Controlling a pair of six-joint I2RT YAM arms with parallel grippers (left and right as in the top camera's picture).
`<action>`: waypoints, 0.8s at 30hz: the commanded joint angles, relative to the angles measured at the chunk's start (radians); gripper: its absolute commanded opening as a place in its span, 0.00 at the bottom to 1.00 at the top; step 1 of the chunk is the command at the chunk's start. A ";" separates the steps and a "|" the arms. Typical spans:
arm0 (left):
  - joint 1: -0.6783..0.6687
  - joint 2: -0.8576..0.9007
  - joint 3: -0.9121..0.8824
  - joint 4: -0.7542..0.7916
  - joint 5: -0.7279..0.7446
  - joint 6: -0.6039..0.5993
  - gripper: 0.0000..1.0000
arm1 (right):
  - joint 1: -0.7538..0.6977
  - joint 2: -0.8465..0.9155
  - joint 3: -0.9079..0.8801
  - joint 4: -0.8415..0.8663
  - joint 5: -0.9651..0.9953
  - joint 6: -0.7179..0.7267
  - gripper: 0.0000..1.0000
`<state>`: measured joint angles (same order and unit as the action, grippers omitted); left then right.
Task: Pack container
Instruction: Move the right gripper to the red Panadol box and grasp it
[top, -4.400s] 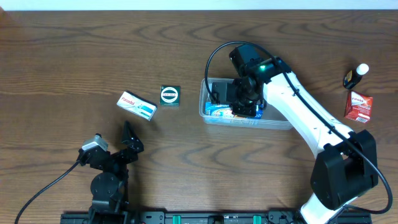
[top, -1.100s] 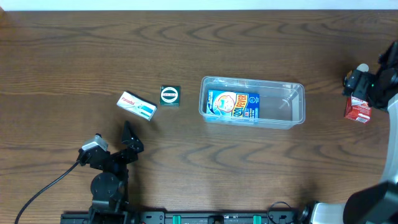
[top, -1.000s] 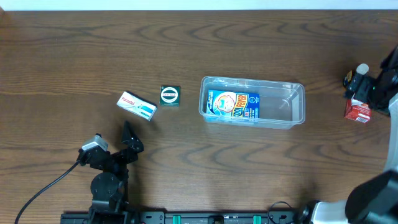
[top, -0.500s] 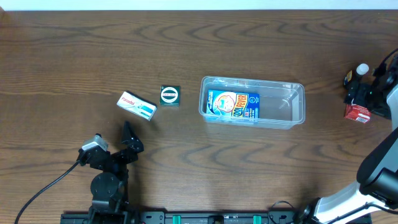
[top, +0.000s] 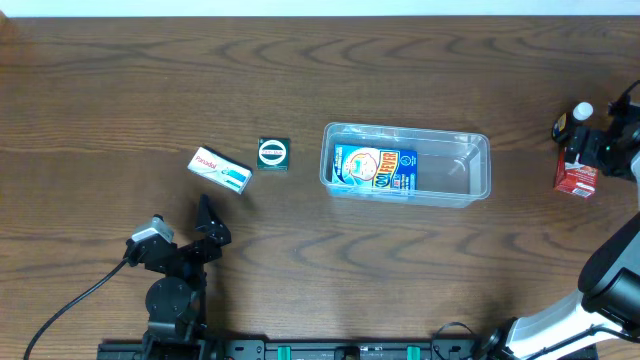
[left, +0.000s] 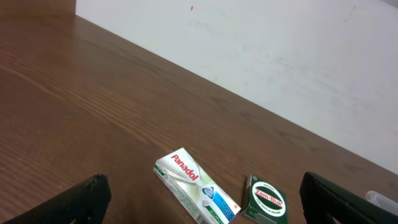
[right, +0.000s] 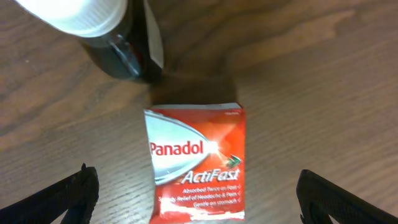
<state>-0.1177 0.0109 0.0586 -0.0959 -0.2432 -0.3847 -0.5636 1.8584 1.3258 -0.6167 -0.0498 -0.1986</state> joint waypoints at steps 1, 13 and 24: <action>0.007 -0.006 -0.029 -0.010 -0.012 0.014 0.98 | -0.017 0.027 -0.031 0.019 -0.030 -0.031 0.99; 0.007 -0.006 -0.029 -0.010 -0.012 0.014 0.98 | -0.036 0.111 -0.099 0.108 -0.032 -0.026 0.99; 0.007 -0.006 -0.029 -0.010 -0.012 0.014 0.98 | -0.039 0.139 -0.099 0.108 -0.053 -0.026 0.75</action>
<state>-0.1177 0.0109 0.0586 -0.0963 -0.2432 -0.3847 -0.5945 1.9865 1.2339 -0.5037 -0.0837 -0.2287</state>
